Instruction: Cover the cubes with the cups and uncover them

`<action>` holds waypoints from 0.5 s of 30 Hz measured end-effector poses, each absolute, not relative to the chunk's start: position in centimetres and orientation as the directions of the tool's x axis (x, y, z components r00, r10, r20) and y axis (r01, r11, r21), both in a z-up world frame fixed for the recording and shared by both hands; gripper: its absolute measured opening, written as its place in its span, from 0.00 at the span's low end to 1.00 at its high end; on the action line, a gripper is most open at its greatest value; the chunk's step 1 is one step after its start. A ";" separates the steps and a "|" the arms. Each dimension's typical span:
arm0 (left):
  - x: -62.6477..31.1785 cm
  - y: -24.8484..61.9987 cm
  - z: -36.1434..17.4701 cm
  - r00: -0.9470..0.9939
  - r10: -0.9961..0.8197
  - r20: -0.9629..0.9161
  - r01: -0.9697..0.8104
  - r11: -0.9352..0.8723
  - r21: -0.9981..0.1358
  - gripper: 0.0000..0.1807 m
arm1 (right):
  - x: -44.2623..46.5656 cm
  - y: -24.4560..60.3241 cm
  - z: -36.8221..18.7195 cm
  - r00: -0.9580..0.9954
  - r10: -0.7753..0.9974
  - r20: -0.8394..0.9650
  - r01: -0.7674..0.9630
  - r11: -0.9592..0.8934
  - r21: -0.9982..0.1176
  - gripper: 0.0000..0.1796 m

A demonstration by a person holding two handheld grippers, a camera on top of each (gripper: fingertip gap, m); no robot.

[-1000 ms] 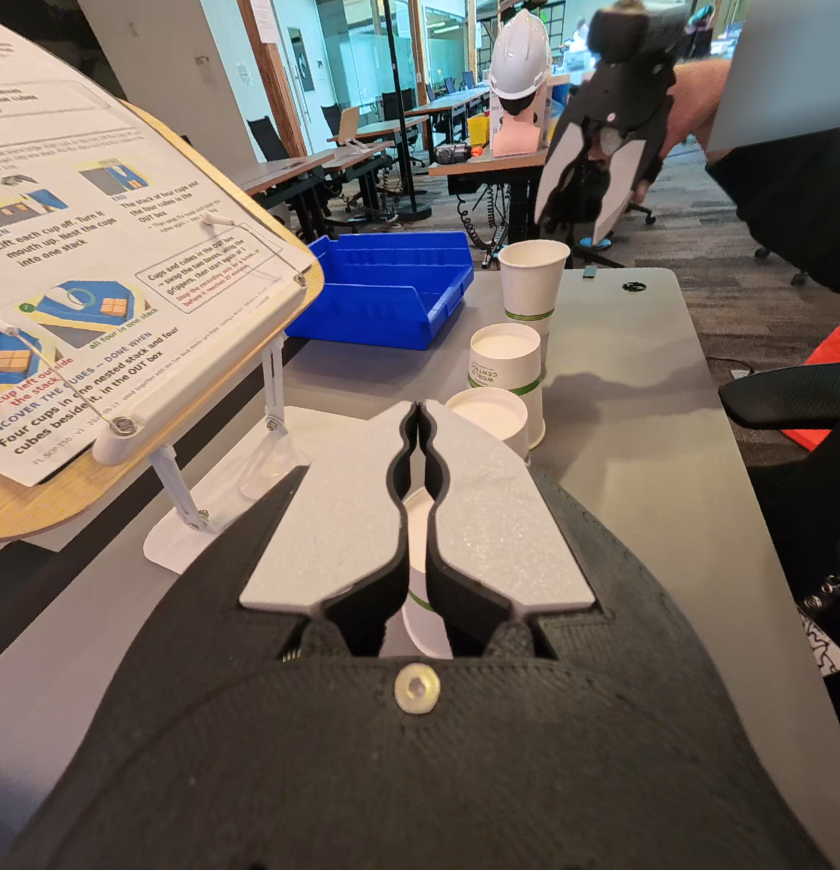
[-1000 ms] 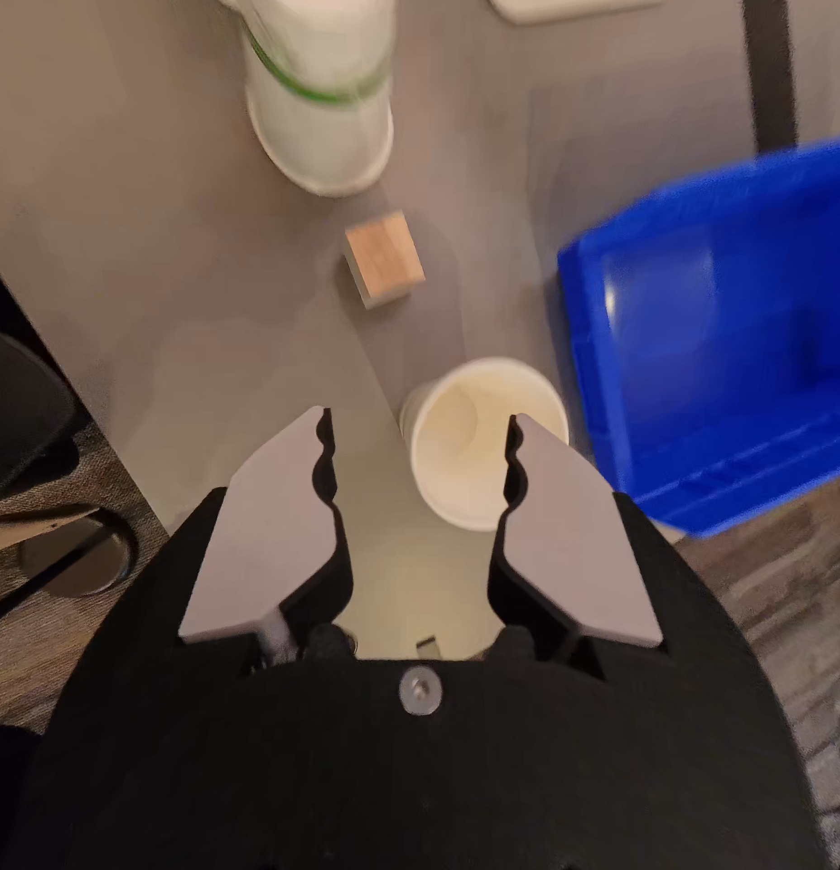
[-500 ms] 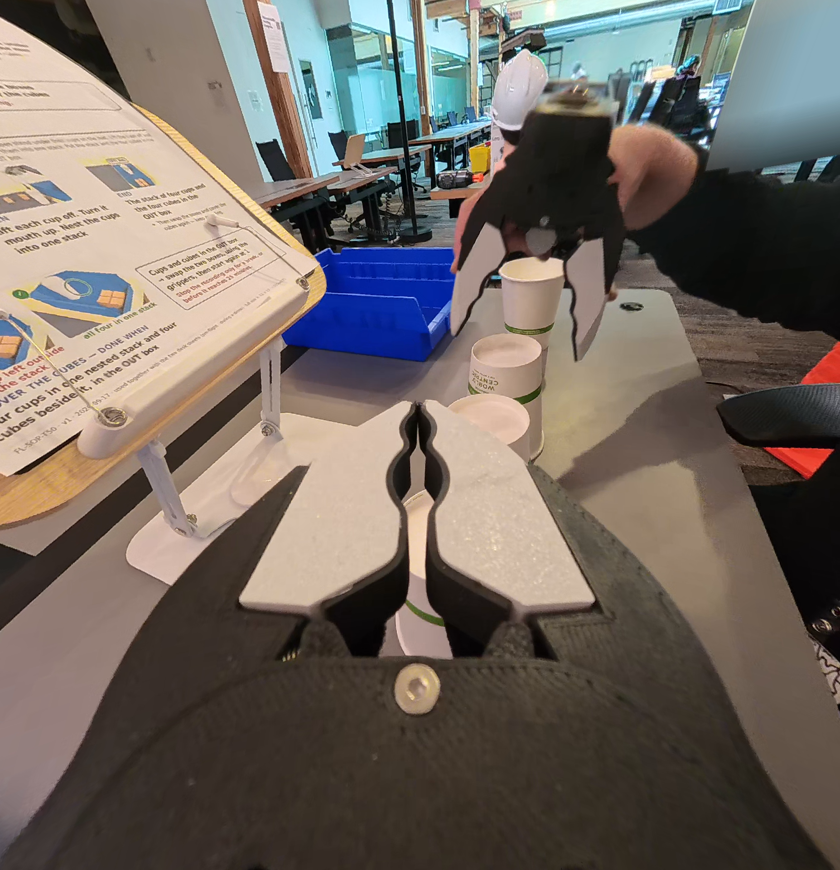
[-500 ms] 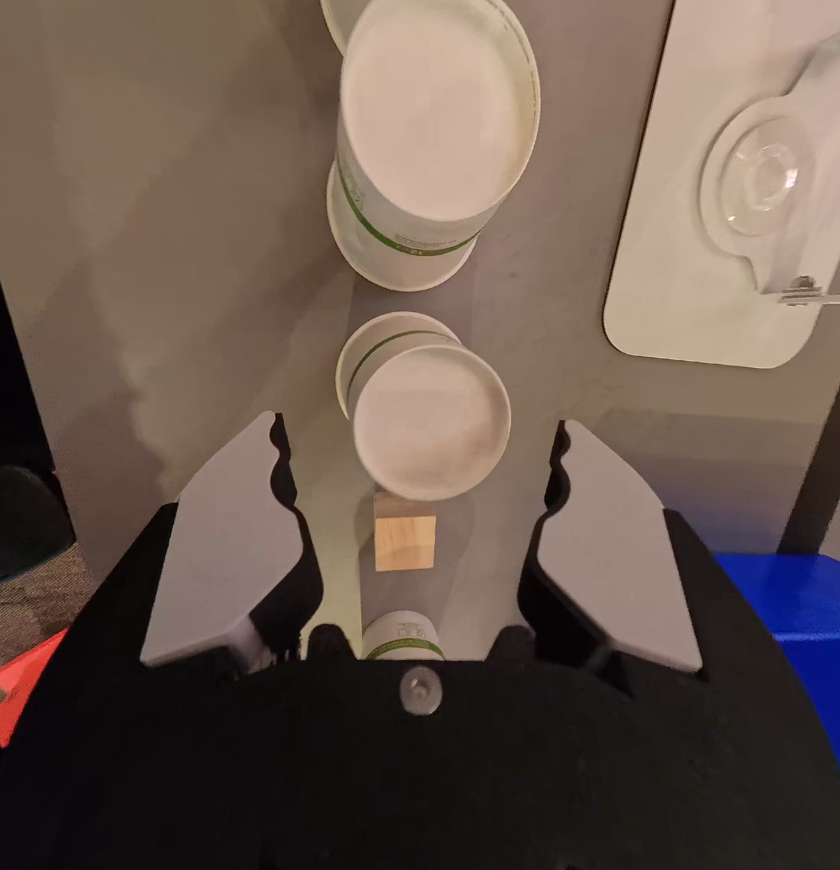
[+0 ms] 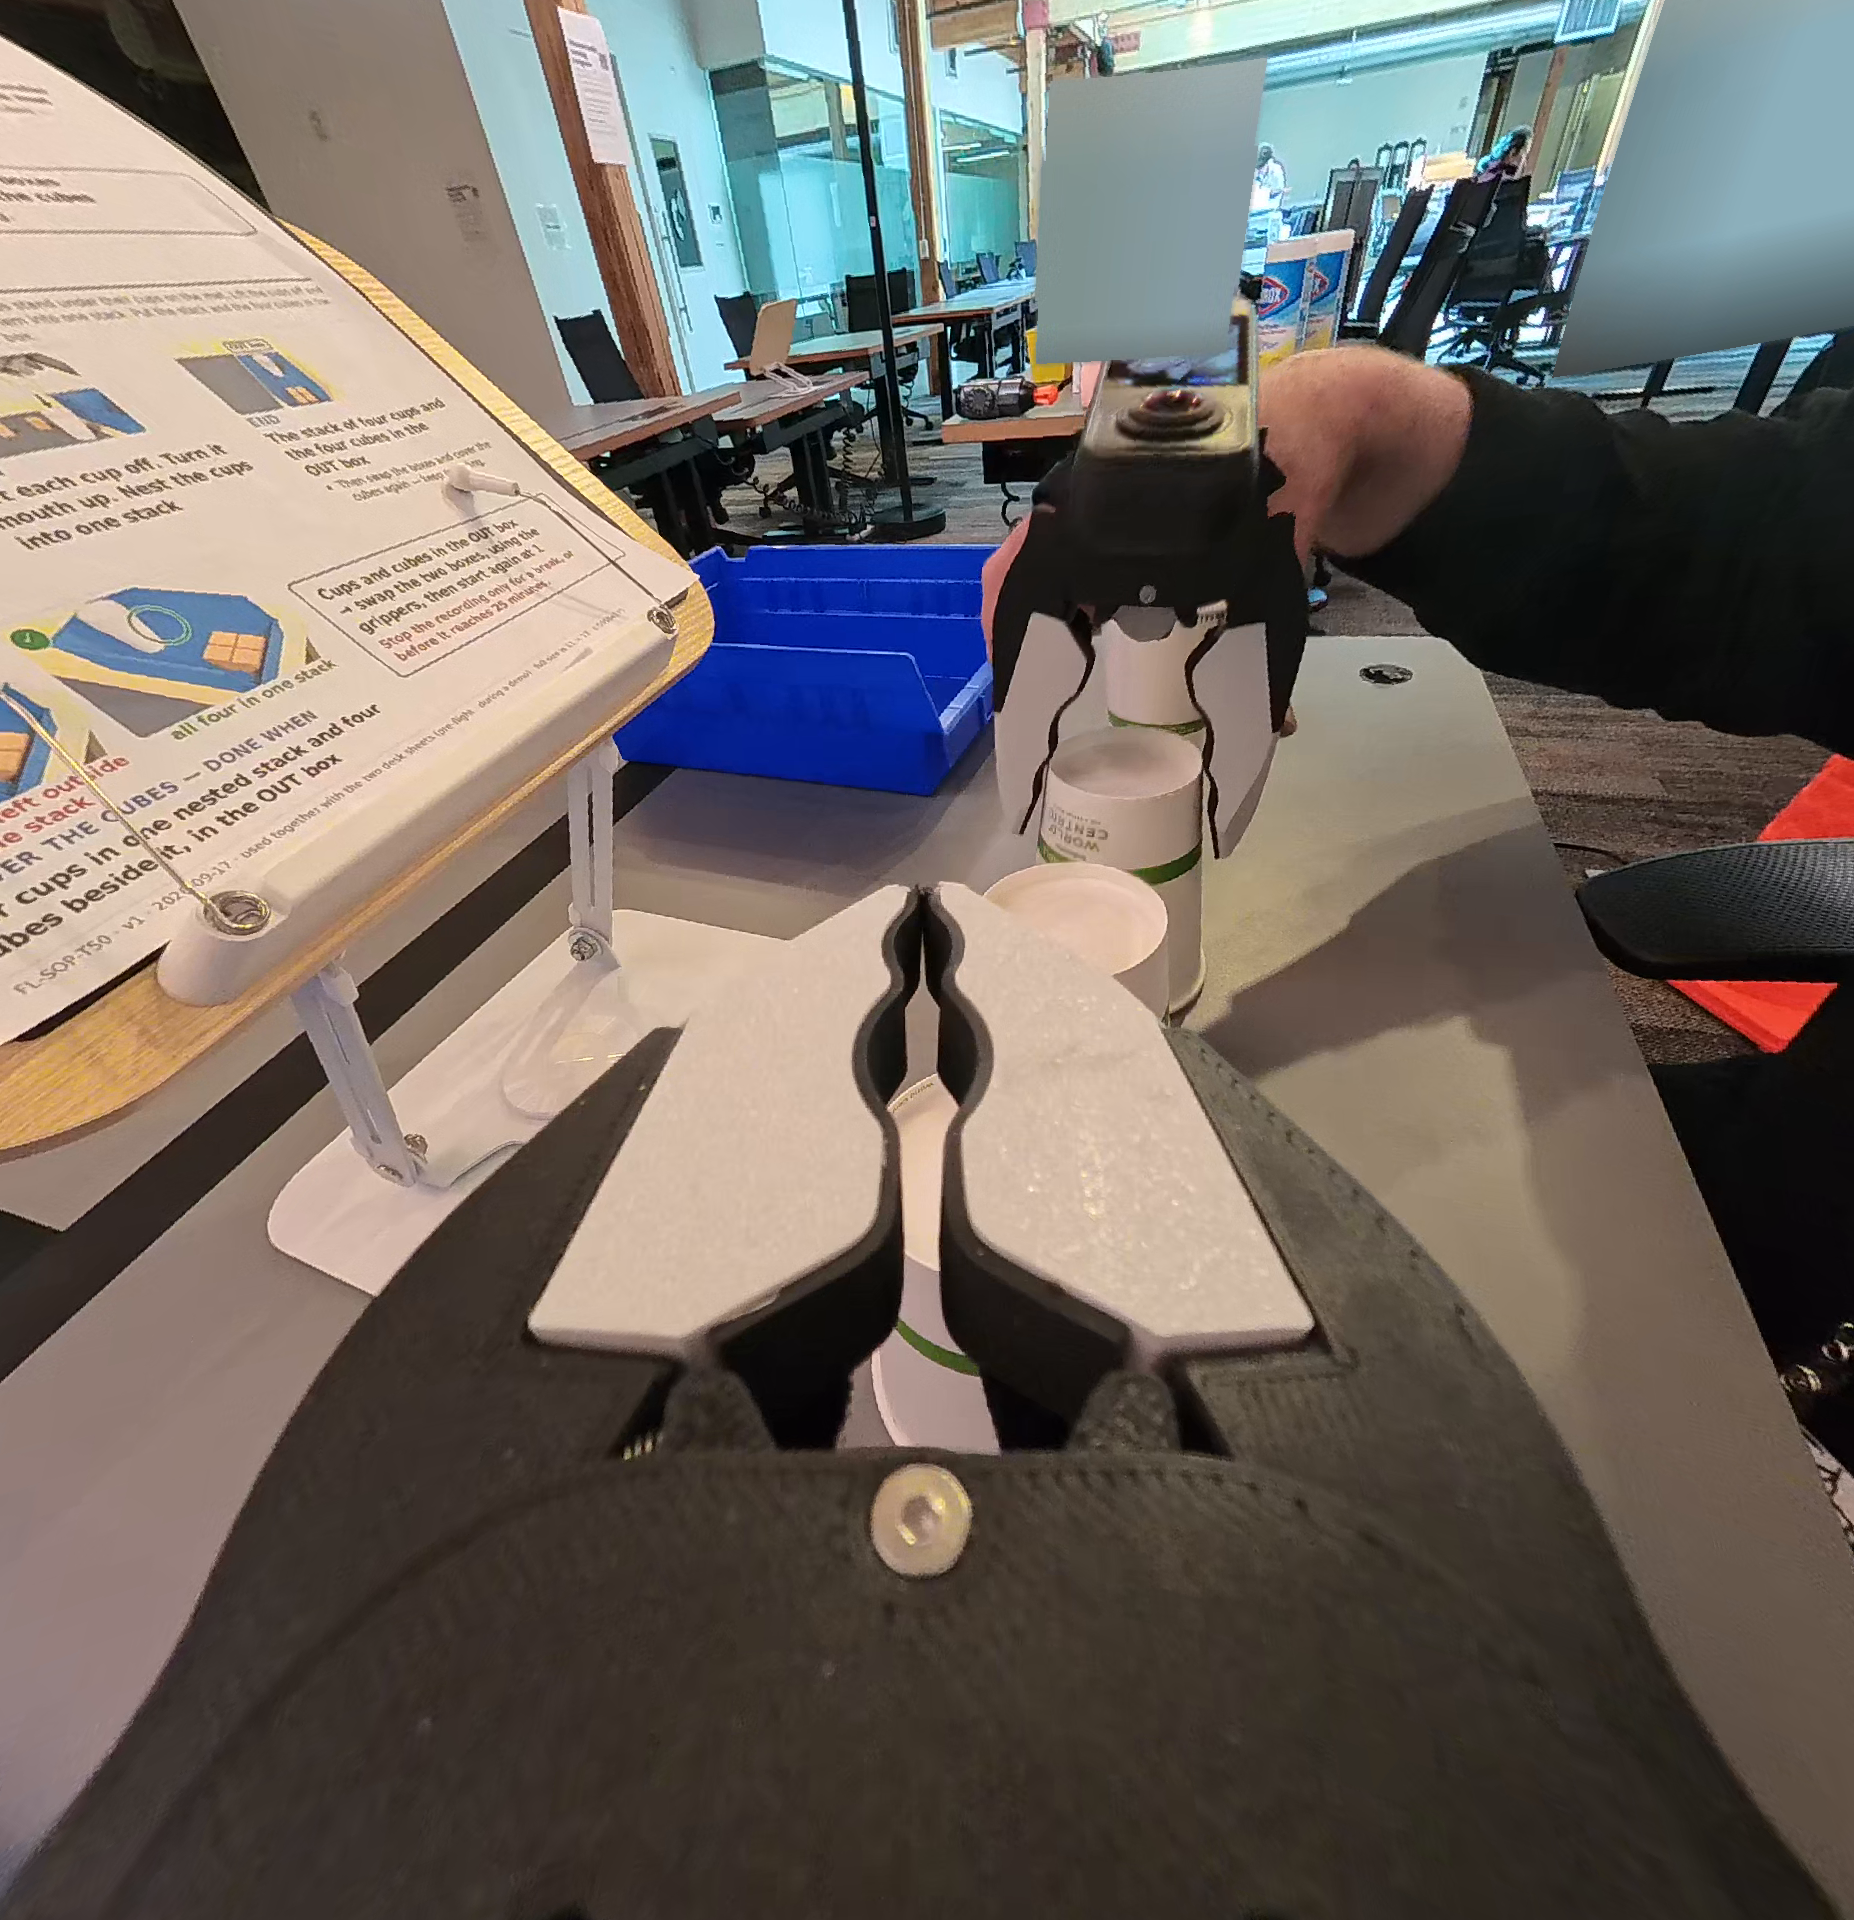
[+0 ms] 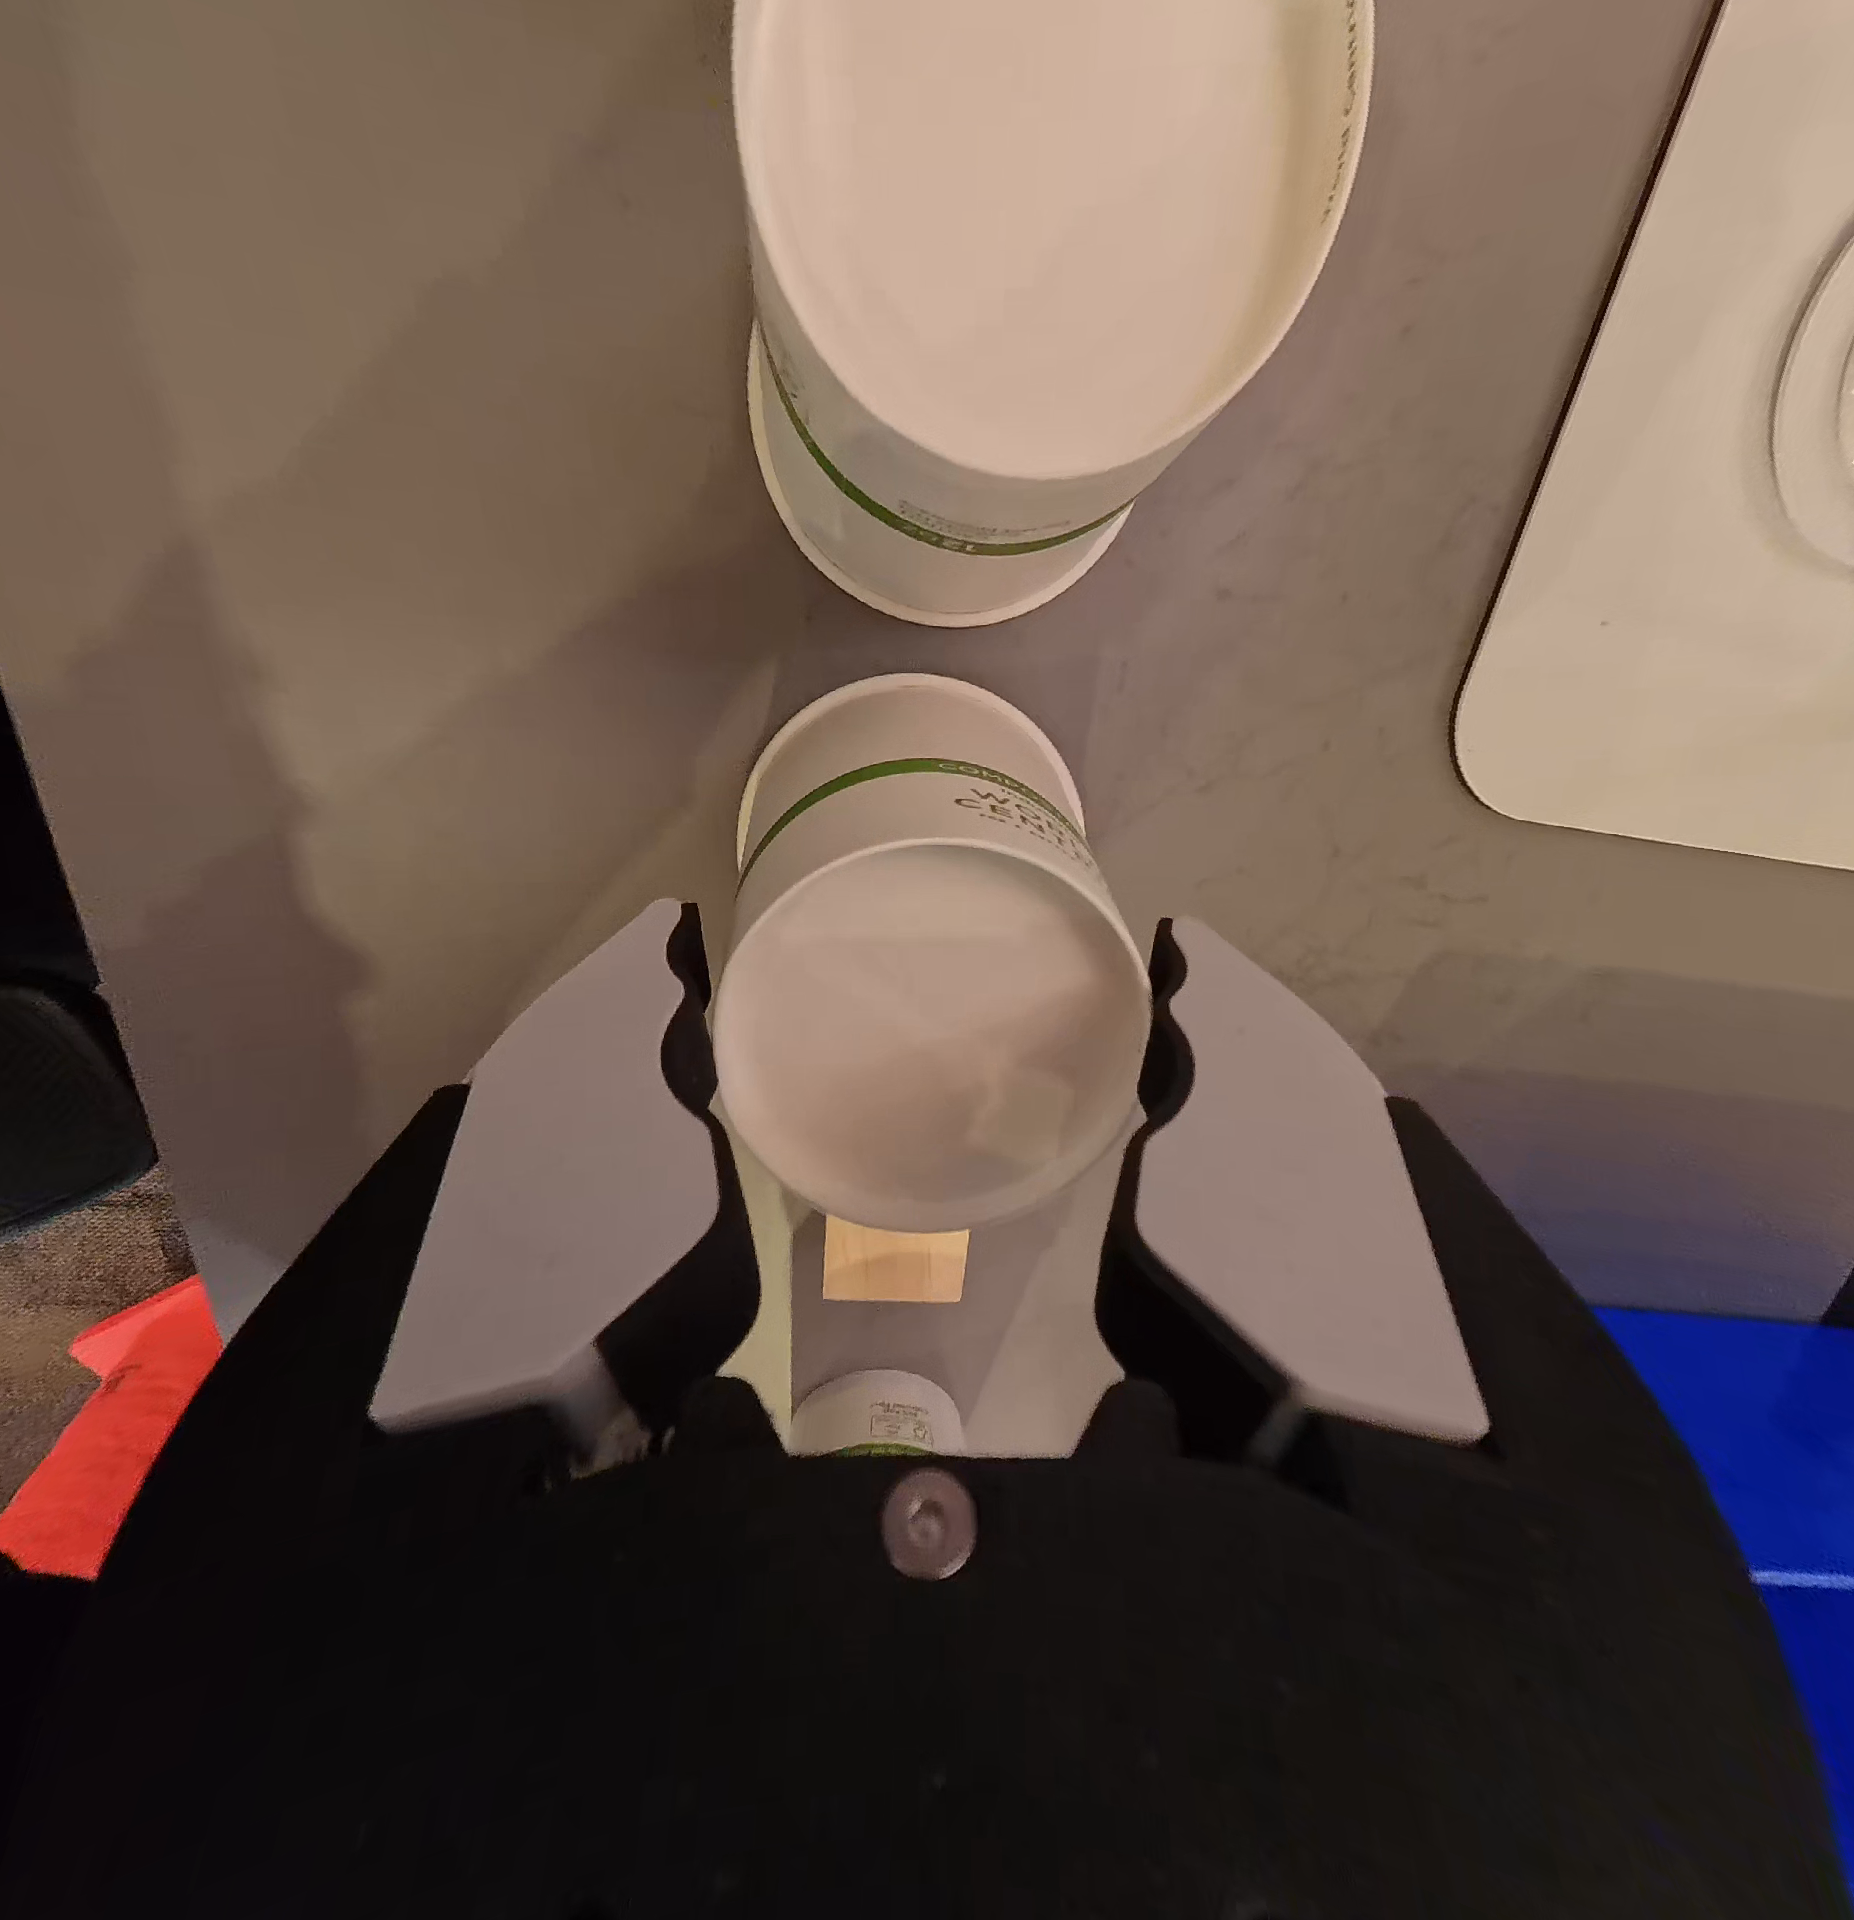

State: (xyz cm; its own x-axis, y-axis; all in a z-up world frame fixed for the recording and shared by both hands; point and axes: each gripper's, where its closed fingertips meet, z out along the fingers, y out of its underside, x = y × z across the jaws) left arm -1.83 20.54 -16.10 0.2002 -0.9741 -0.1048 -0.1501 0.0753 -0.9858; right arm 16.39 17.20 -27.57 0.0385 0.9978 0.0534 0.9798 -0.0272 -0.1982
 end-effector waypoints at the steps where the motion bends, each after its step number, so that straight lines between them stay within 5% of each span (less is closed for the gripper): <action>1: -1.8 20.5 -16.1 0.201 -0.974 -0.105 -0.148 0.075 -0.986 0.00 | 16.4 17.1 -27.1 0.041 0.998 0.055 0.977 -0.028 -0.210 0.45; 11: -1.8 20.3 -14.1 0.230 -0.968 -0.095 -0.051 0.085 -0.995 0.13 | 17.7 16.8 -19.6 0.075 0.986 0.149 0.925 -0.013 -0.381 0.45; 15: -1.1 19.6 -12.9 0.241 -0.965 -0.107 -0.006 0.109 -0.994 0.18 | 18.1 16.7 -15.0 0.139 0.967 0.215 0.832 0.003 -0.555 0.45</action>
